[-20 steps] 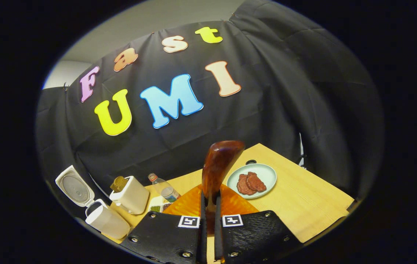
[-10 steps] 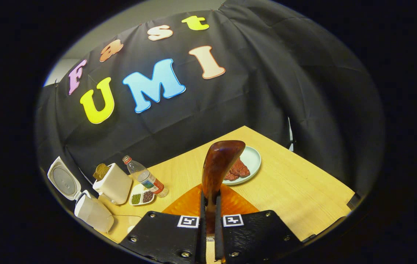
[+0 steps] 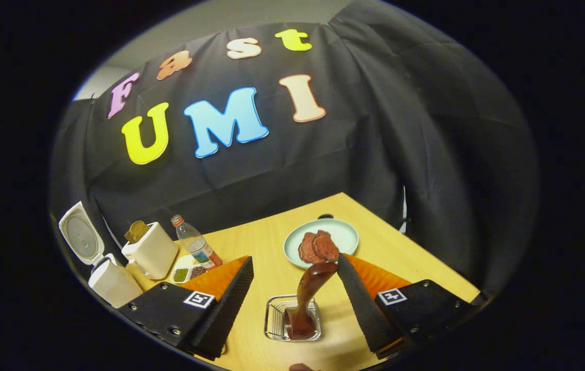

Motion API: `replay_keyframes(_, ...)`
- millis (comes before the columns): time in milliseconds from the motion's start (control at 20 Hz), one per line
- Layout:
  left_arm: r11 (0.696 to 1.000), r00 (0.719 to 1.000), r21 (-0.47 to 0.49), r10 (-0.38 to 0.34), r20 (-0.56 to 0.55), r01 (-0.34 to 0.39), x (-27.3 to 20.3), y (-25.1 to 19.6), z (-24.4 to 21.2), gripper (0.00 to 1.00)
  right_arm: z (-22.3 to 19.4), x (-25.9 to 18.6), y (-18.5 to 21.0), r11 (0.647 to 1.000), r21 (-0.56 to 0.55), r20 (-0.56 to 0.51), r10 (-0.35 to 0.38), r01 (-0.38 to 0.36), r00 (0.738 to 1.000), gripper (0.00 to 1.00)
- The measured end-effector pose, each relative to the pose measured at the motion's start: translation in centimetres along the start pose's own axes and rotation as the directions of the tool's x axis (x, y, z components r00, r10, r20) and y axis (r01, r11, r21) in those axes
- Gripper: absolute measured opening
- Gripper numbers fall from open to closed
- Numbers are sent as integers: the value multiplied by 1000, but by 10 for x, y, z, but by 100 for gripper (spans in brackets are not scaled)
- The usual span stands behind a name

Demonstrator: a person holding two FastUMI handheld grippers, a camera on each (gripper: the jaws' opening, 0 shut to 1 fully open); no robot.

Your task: Close the left gripper, press the button to open the rice cooker; take a wooden spoon from the chopstick holder with the right hand, scoop a spoonful of rice and pour it into the rice cooker, then put the wooden spoon back into the chopstick holder.

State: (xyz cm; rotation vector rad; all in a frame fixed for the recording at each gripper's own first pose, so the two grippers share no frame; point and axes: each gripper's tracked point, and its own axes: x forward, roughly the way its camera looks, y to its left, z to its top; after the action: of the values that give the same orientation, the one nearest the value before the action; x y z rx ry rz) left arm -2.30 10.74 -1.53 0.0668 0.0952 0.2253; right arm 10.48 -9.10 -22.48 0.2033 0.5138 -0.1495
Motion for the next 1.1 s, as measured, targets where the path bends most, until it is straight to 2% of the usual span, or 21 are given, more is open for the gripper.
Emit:
replay_keyframes(50,1000,1000,-6,-2,0,2,3,-2,0,91,13,-5,0,999,-34,34,-8,9,999,99)
replay_keyframes(100,1000,1000,-10,-3,1,3,5,-2,0,95,25,-10,1,998,-66,64,-11,15,998,99)
replay_keyframes(250,1000,1000,-7,8,1,-8,16,2,-1,91,62,-31,8,989,-141,153,-17,39,988,99)
replay_keyframes(450,999,999,9,44,1,-44,42,18,2,92,98,-59,31,987,-161,223,13,24,975,99)
replay_keyframes(500,998,998,17,65,2,-65,51,25,3,96,104,-65,33,985,-169,237,11,30,972,99)
replay_keyframes(550,996,996,25,87,6,-87,59,34,5,95,109,-70,37,983,-181,251,10,37,968,99)
replay_keyframes(650,991,992,39,127,9,-128,81,51,8,96,111,-81,45,979,-202,269,15,41,963,99)
replay_keyframes(700,989,990,42,140,8,-140,93,60,10,92,110,-84,48,977,-210,273,15,44,962,99)
replay_keyframes(750,989,989,42,145,7,-145,105,67,11,92,108,-88,50,975,-217,275,14,48,961,99)
replay_keyframes(800,988,989,37,150,11,-151,117,76,14,91,107,-90,52,974,-221,275,13,50,961,95)
replay_keyframes(850,987,987,35,158,17,-159,129,85,19,91,105,-92,55,974,-220,277,10,53,961,99)
replay_keyframes(950,983,983,44,177,39,-179,155,105,28,91,99,-97,55,975,-212,268,-6,65,963,99)
replay_keyframes(1050,977,978,64,199,60,-203,178,121,35,96,97,-101,57,976,-203,266,-21,78,964,99)
replay_keyframes(1100,974,975,73,210,66,-215,189,128,38,91,98,-103,57,976,-199,271,-29,86,962,99)
